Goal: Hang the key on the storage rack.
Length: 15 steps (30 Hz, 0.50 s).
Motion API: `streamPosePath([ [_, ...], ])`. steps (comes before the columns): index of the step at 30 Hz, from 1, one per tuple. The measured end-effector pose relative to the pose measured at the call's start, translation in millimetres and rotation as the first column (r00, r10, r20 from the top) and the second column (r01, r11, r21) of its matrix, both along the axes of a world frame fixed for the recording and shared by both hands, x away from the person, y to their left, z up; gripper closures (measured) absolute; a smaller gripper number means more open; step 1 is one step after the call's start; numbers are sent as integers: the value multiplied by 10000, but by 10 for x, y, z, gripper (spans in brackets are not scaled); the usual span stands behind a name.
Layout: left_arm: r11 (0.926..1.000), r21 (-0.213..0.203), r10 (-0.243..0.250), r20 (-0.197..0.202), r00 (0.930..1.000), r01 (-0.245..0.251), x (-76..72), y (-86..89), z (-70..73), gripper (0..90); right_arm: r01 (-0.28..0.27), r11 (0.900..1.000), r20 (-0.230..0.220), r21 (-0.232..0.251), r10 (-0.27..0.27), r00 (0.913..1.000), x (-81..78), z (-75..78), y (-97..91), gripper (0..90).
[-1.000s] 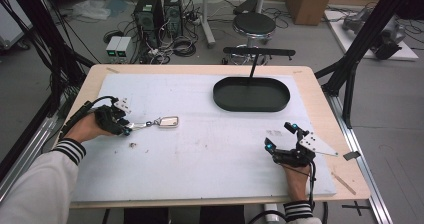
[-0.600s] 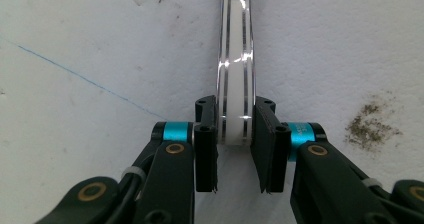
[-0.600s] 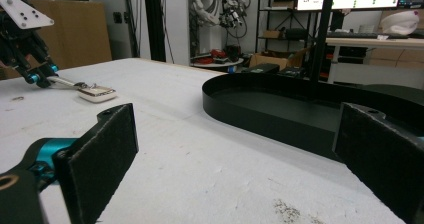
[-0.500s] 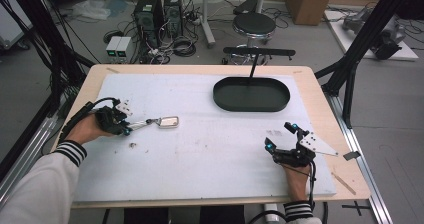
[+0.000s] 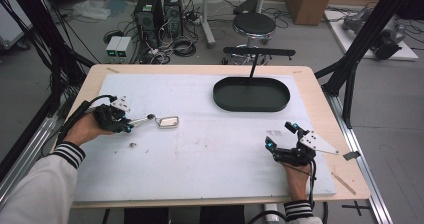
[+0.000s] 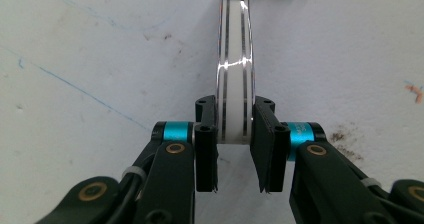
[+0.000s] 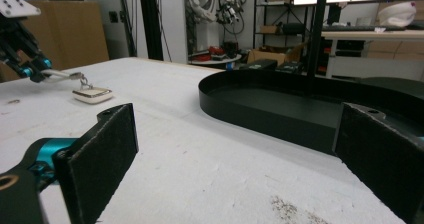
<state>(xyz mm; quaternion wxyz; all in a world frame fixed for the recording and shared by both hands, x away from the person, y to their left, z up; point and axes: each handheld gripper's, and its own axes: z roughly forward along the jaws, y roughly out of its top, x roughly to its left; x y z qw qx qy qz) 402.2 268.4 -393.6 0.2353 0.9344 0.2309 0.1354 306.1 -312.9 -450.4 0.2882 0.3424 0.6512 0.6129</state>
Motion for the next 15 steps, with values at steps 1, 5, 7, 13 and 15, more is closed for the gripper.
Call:
streamPosePath([
  [1, 10000, -94, -2, 68, 10000, 2, -5, -3, 9, 737, 33, 10000, -48, -24, -33, 10000, 4, 3, -3, 31],
  [5, 9983, -584, -20, 289, 9996, 37, -21, -19, 61, 737, 14, 10000, -138, 46, -13, 9999, 5, 39, -13, 32],
  [7, 9957, -921, -94, 393, 9992, 130, -32, -30, 92, 737, -124, 9999, -84, 37, 125, 9999, 11, 103, -5, 32],
  [13, 9854, -1646, -339, 619, 9975, 437, -80, -100, 178, 737, -579, 9982, -104, -176, 577, 9983, 40, 263, 34, 32],
  [15, 9808, -1853, -478, 706, 9964, 602, -95, -130, 215, 737, -821, 9963, -74, -240, 819, 9966, 57, 343, 58, 32],
])
